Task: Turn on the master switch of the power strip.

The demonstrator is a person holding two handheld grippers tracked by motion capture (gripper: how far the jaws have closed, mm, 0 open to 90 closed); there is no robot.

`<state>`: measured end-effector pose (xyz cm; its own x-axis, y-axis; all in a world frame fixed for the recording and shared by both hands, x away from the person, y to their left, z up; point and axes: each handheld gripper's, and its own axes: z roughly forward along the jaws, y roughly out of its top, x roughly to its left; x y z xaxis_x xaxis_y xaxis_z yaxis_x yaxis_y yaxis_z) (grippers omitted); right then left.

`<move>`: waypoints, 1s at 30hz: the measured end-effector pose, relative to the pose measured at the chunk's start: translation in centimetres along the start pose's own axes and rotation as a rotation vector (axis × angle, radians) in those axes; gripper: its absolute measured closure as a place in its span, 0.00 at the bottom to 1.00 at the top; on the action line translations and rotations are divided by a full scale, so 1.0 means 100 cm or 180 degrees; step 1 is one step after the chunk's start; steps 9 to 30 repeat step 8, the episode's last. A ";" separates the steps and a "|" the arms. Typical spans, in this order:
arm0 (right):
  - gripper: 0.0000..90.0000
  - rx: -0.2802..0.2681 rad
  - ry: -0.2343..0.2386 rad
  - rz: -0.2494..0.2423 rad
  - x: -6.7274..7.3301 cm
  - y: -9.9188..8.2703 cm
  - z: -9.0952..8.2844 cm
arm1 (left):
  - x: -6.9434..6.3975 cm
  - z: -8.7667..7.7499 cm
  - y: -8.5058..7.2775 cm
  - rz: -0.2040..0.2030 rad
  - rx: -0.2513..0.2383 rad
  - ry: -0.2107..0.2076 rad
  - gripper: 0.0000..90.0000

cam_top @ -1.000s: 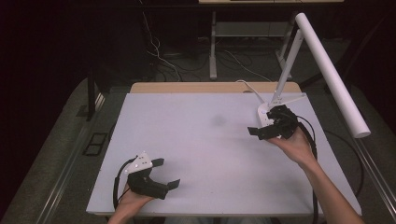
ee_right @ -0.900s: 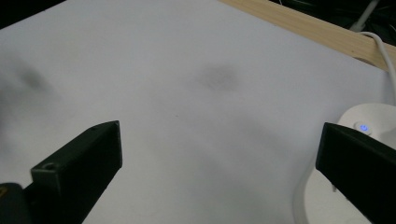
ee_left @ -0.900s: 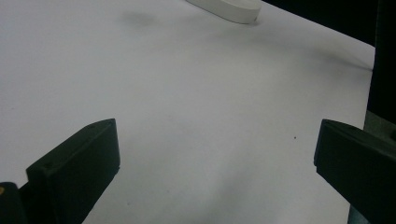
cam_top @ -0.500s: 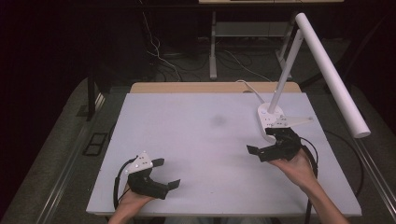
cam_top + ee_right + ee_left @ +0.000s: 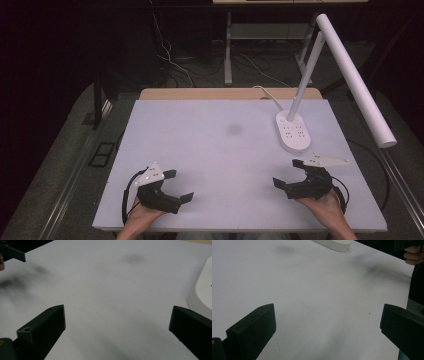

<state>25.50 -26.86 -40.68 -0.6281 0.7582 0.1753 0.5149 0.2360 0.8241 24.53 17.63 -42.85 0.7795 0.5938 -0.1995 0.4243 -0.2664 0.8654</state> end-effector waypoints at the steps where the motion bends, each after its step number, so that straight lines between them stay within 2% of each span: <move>1: 0.00 0.0000 0.0000 0.0000 0.000 0.000 0.000 | 0.000 0.000 0.000 -0.0001 -0.0003 -0.0001 0.00; 8: 0.00 -0.0060 -0.0084 0.0012 0.002 -0.017 -0.006 | 0.000 0.000 0.000 0.0000 -0.0006 -0.0002 0.00; 30: 0.00 -0.0060 -0.0084 0.0012 0.002 -0.017 -0.006 | 0.000 0.000 0.000 0.0000 -0.0006 -0.0002 0.00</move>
